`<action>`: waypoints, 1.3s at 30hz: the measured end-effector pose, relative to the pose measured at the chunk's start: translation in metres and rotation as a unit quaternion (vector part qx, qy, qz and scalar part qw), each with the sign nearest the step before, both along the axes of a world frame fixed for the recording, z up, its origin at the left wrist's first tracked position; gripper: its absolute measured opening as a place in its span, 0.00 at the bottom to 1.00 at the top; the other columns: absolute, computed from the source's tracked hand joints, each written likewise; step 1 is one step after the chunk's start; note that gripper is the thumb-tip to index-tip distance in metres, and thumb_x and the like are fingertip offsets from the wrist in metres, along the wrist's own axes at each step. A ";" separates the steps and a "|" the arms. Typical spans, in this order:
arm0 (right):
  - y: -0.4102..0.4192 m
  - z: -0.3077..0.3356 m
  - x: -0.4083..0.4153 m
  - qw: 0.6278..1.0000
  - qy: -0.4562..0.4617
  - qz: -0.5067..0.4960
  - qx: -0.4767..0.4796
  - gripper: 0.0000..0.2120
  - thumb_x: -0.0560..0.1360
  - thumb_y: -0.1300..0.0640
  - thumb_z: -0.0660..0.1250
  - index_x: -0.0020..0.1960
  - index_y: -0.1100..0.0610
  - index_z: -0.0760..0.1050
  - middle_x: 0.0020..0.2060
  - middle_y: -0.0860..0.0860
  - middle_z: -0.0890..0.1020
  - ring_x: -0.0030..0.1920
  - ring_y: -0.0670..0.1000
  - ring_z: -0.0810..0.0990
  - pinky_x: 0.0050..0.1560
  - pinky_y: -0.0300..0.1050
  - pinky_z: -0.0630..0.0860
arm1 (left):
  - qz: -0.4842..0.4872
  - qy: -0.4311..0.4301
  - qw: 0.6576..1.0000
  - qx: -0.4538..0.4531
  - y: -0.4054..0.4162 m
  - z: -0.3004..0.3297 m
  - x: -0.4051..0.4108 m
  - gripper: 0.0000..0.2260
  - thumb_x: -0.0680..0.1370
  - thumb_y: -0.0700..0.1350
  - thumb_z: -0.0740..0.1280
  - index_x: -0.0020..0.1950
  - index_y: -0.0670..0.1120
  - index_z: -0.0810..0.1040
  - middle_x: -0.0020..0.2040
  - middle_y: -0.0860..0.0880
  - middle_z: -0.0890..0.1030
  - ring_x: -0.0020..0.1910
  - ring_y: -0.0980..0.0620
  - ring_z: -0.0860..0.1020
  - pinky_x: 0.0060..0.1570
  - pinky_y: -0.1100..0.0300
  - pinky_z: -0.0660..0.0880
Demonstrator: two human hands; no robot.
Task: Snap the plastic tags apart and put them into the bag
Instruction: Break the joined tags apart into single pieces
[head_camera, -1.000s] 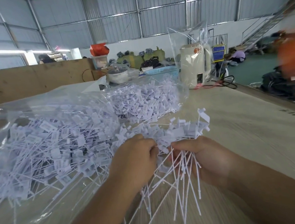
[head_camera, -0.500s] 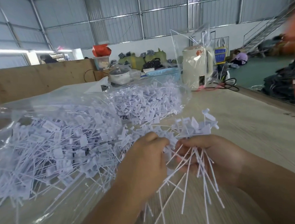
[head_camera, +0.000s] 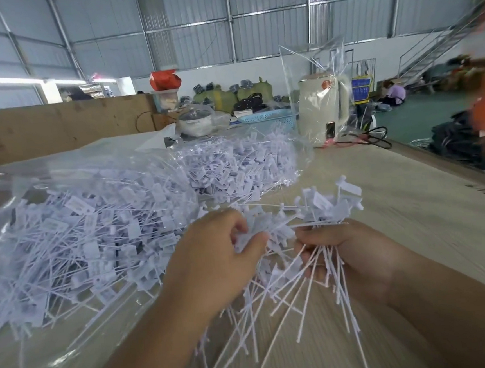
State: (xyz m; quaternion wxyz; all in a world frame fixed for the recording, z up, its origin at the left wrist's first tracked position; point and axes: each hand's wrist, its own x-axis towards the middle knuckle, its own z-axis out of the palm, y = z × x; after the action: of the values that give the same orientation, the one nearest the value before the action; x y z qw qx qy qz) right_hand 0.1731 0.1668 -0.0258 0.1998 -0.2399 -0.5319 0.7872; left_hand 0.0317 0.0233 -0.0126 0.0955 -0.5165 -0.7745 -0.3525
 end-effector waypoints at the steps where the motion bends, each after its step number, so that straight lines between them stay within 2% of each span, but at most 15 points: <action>1: 0.000 0.000 0.000 1.000 0.000 -0.001 0.005 0.07 0.74 0.66 0.66 0.40 0.63 0.81 0.33 0.57 0.80 0.29 0.51 0.78 0.33 0.44 0.78 | 0.038 0.003 0.999 -0.039 -0.001 0.000 -0.002 0.20 0.70 0.71 0.59 0.42 0.56 0.75 0.36 0.59 0.77 0.34 0.64 0.75 0.35 0.62 0.74; 4: -0.003 0.001 -0.001 1.000 -0.007 0.015 0.015 0.08 0.75 0.65 0.66 0.39 0.64 0.81 0.30 0.57 0.78 0.27 0.51 0.77 0.29 0.41 0.76 | 0.074 0.000 0.984 -0.160 -0.001 -0.001 0.005 0.27 0.68 0.76 0.54 0.37 0.52 0.72 0.31 0.55 0.77 0.30 0.58 0.75 0.33 0.60 0.72; 7: -0.006 -0.001 -0.003 0.999 -0.020 0.015 0.024 0.05 0.74 0.66 0.67 0.42 0.66 0.81 0.34 0.59 0.78 0.29 0.52 0.78 0.30 0.43 0.76 | 0.089 -0.004 0.980 -0.179 0.003 -0.004 0.005 0.17 0.76 0.63 0.61 0.38 0.51 0.72 0.33 0.53 0.76 0.31 0.55 0.75 0.32 0.59 0.70; 9: -0.006 -0.001 -0.003 0.999 -0.027 0.014 0.038 0.04 0.73 0.66 0.68 0.44 0.67 0.81 0.37 0.62 0.78 0.31 0.52 0.78 0.30 0.43 0.76 | 0.101 -0.009 0.980 -0.171 0.004 -0.004 0.003 0.13 0.78 0.55 0.60 0.38 0.50 0.71 0.32 0.52 0.76 0.29 0.54 0.73 0.30 0.60 0.67; 10: -0.006 -0.001 -0.003 0.998 -0.029 0.017 0.044 0.04 0.73 0.67 0.68 0.44 0.67 0.81 0.38 0.62 0.78 0.31 0.53 0.78 0.29 0.43 0.75 | 0.105 -0.009 0.981 -0.165 0.004 -0.005 0.003 0.14 0.79 0.56 0.58 0.37 0.50 0.70 0.31 0.52 0.75 0.28 0.54 0.72 0.30 0.60 0.67; 12: -0.007 0.000 -0.002 0.998 -0.028 0.022 0.056 0.03 0.72 0.66 0.69 0.43 0.66 0.81 0.36 0.62 0.78 0.31 0.53 0.78 0.28 0.43 0.75 | 0.113 0.000 0.981 -0.156 0.003 -0.005 0.004 0.21 0.77 0.66 0.52 0.38 0.51 0.69 0.32 0.54 0.75 0.30 0.55 0.73 0.31 0.59 0.68; 15: -0.008 0.001 -0.001 0.997 -0.026 0.027 0.066 0.02 0.71 0.67 0.69 0.42 0.65 0.81 0.32 0.61 0.78 0.29 0.53 0.77 0.29 0.42 0.75 | 0.127 0.015 0.974 -0.189 0.006 -0.007 0.007 0.33 0.66 0.79 0.47 0.47 0.53 0.70 0.40 0.56 0.76 0.39 0.54 0.76 0.35 0.58 0.70; 19: -0.010 0.002 -0.001 0.996 -0.025 0.028 0.077 0.03 0.72 0.68 0.68 0.44 0.69 0.80 0.31 0.60 0.78 0.29 0.53 0.78 0.27 0.40 0.74 | 0.120 0.006 0.973 -0.195 0.010 -0.008 0.003 0.20 0.73 0.67 0.61 0.50 0.52 0.72 0.40 0.55 0.75 0.38 0.55 0.75 0.33 0.59 0.68; 25: -0.006 0.003 0.001 0.989 -0.076 0.008 0.125 0.08 0.72 0.66 0.68 0.36 0.68 0.79 0.31 0.61 0.77 0.29 0.54 0.74 0.28 0.42 0.73 | 0.113 0.018 0.986 -0.118 0.013 -0.009 0.003 0.04 0.76 0.51 0.63 0.43 0.51 0.74 0.37 0.54 0.76 0.34 0.56 0.75 0.30 0.60 0.69; 27: -0.005 0.003 0.002 0.979 -0.116 -0.005 0.170 0.11 0.72 0.62 0.69 0.31 0.63 0.78 0.27 0.57 0.76 0.26 0.53 0.71 0.29 0.43 0.69 | 0.099 0.039 0.991 -0.084 0.017 -0.011 0.006 0.04 0.77 0.49 0.63 0.45 0.50 0.74 0.39 0.54 0.75 0.37 0.55 0.74 0.31 0.59 0.68; 29: -0.004 0.004 0.005 0.962 -0.162 -0.013 0.219 0.13 0.71 0.60 0.69 0.29 0.61 0.77 0.25 0.56 0.75 0.22 0.52 0.69 0.26 0.41 0.65 | 0.092 0.070 0.991 -0.072 0.020 -0.015 0.007 0.05 0.77 0.49 0.61 0.47 0.49 0.73 0.43 0.53 0.74 0.43 0.53 0.73 0.39 0.58 0.71; 32: -0.002 0.006 0.008 0.941 -0.210 -0.020 0.265 0.06 0.71 0.60 0.68 0.36 0.59 0.74 0.30 0.59 0.75 0.23 0.52 0.70 0.25 0.38 0.64 | 0.114 0.104 0.983 -0.102 0.021 -0.020 0.010 0.09 0.79 0.53 0.58 0.51 0.50 0.71 0.47 0.51 0.76 0.49 0.49 0.72 0.48 0.54 0.71; 34: -0.003 0.005 0.010 0.934 -0.223 -0.012 0.279 0.04 0.70 0.59 0.67 0.38 0.57 0.73 0.30 0.58 0.76 0.25 0.53 0.73 0.28 0.39 0.65 | 0.114 0.088 0.983 -0.118 0.022 -0.021 0.012 0.12 0.79 0.56 0.56 0.53 0.49 0.71 0.49 0.50 0.76 0.51 0.48 0.73 0.51 0.52 0.72; 36: -0.007 0.004 0.007 0.938 -0.207 0.000 0.277 0.05 0.68 0.58 0.67 0.35 0.59 0.77 0.30 0.58 0.80 0.27 0.55 0.77 0.30 0.44 0.71 | 0.103 0.055 0.985 -0.123 0.023 -0.022 0.015 0.15 0.80 0.59 0.55 0.54 0.49 0.71 0.50 0.50 0.75 0.53 0.47 0.72 0.50 0.51 0.74; 39: -0.013 0.003 0.001 0.947 -0.163 -0.001 0.277 0.06 0.58 0.57 0.68 0.32 0.60 0.80 0.30 0.58 0.81 0.32 0.56 0.79 0.41 0.60 0.79 | 0.080 0.013 0.988 -0.133 0.025 -0.025 0.020 0.18 0.79 0.62 0.55 0.57 0.49 0.71 0.53 0.52 0.73 0.56 0.49 0.69 0.51 0.51 0.73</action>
State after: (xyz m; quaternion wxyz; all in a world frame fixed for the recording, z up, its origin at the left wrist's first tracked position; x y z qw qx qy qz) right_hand 0.1744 0.1534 -0.0225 0.1694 -0.3010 -0.7540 0.5587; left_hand 0.0520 0.0479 -0.0372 0.0642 -0.4656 -0.8520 -0.2304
